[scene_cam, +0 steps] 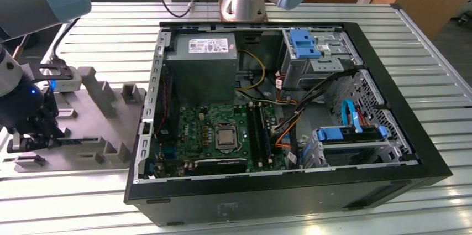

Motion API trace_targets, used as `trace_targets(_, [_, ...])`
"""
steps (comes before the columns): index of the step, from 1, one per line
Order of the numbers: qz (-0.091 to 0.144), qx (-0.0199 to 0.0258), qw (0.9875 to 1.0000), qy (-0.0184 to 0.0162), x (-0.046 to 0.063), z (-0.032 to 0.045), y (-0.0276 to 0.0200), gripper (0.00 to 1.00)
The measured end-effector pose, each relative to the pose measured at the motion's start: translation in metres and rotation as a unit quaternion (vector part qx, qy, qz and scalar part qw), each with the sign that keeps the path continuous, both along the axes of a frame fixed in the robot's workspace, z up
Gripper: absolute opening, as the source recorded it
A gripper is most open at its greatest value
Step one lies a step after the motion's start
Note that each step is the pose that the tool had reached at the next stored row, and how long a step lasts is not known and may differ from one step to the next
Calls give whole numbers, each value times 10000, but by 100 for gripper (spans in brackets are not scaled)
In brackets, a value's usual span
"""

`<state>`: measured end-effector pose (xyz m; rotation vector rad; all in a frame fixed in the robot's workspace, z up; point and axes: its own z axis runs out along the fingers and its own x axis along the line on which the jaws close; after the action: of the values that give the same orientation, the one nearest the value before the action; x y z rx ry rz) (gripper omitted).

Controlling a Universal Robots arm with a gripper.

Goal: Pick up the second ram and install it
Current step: 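Pick up the second ram and move it above second insertion slot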

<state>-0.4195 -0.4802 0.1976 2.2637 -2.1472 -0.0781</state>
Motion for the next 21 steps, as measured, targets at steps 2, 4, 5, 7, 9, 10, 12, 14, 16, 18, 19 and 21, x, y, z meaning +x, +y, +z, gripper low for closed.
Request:
trace_targets(2, [0, 0, 10000, 0, 0, 0, 0, 27])
trace_targets(4, [0, 9, 10000, -1, -1, -2, -4, 27])
trace_targets(5, [0, 16, 10000, -1, 0, -2, -8, 27])
trace_targets(7, [0, 23, 10000, -1, 0, -1, -16, 27])
trace_targets(9, [-1, 26, 10000, 0, 0, 0, -20, 27])
trace_targets(10, [0, 31, 10000, 0, 0, 0, -24, 27])
trace_targets(12, [0, 37, 10000, 0, 0, 0, -27, 27])
trace_targets(14, [-1, 38, 10000, 0, 0, -1, -27, 27])
trace_targets(16, [0, 39, 10000, 0, 0, -1, -27, 27])
trace_targets(18, [0, 40, 10000, -1, 0, -1, -27, 27])
trace_targets(19, [0, 41, 10000, 0, 0, -1, -27, 26])
trace_targets(21, [0, 41, 10000, 0, 0, -1, -28, 26])
